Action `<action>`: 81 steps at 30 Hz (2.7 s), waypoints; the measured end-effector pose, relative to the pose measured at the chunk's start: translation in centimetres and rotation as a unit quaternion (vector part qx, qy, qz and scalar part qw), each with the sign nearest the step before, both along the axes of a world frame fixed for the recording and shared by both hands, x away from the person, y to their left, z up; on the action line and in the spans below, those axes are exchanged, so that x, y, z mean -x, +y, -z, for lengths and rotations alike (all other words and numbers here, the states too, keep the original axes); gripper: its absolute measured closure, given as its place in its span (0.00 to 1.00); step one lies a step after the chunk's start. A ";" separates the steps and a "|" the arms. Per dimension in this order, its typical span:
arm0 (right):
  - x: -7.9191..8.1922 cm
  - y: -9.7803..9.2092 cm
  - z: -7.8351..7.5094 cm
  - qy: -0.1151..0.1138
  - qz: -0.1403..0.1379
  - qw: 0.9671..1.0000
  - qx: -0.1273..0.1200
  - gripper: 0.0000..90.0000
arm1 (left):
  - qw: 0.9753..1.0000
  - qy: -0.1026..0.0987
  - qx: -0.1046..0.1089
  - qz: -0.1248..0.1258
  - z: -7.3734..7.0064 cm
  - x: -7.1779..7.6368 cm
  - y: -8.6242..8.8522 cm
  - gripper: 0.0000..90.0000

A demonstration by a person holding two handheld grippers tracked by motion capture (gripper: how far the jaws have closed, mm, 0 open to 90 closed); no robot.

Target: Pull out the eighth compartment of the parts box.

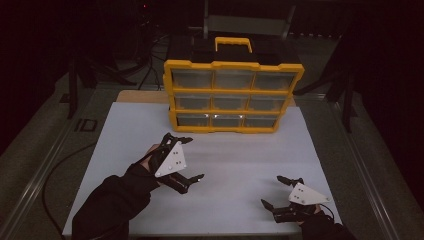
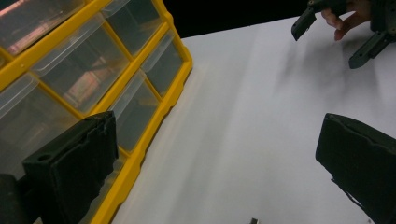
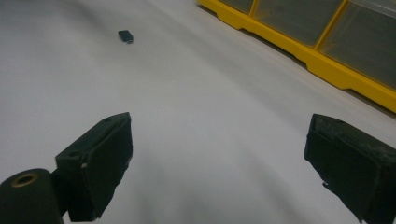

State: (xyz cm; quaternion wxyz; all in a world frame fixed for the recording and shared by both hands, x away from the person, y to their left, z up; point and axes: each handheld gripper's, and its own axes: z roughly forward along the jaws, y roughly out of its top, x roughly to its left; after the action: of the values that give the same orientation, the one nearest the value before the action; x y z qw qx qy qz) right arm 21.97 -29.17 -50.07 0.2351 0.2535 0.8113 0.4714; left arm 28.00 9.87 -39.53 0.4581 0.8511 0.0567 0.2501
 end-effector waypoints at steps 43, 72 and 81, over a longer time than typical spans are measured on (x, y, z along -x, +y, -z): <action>0.1 0.0 0.0 -0.004 -0.006 1.000 0.005 0.09 | 0.998 -0.041 -0.055 -0.003 1.9 -4.7 -7.2 0.00; 0.1 -0.1 -0.1 -0.002 -0.006 1.000 -0.005 0.09 | 0.986 -0.120 -0.113 0.007 4.3 -8.9 -10.4 0.00; 0.1 -0.2 -0.1 0.000 -0.008 1.000 -0.005 0.09 | 0.983 -0.140 -0.117 -0.002 5.0 -10.0 -10.7 0.04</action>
State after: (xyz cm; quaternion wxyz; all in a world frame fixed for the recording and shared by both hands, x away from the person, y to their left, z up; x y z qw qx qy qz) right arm 21.85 -29.37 -49.97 0.2297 0.2481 0.8109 0.4776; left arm 38.01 -0.86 -44.52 0.3581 0.8553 -0.0359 0.3728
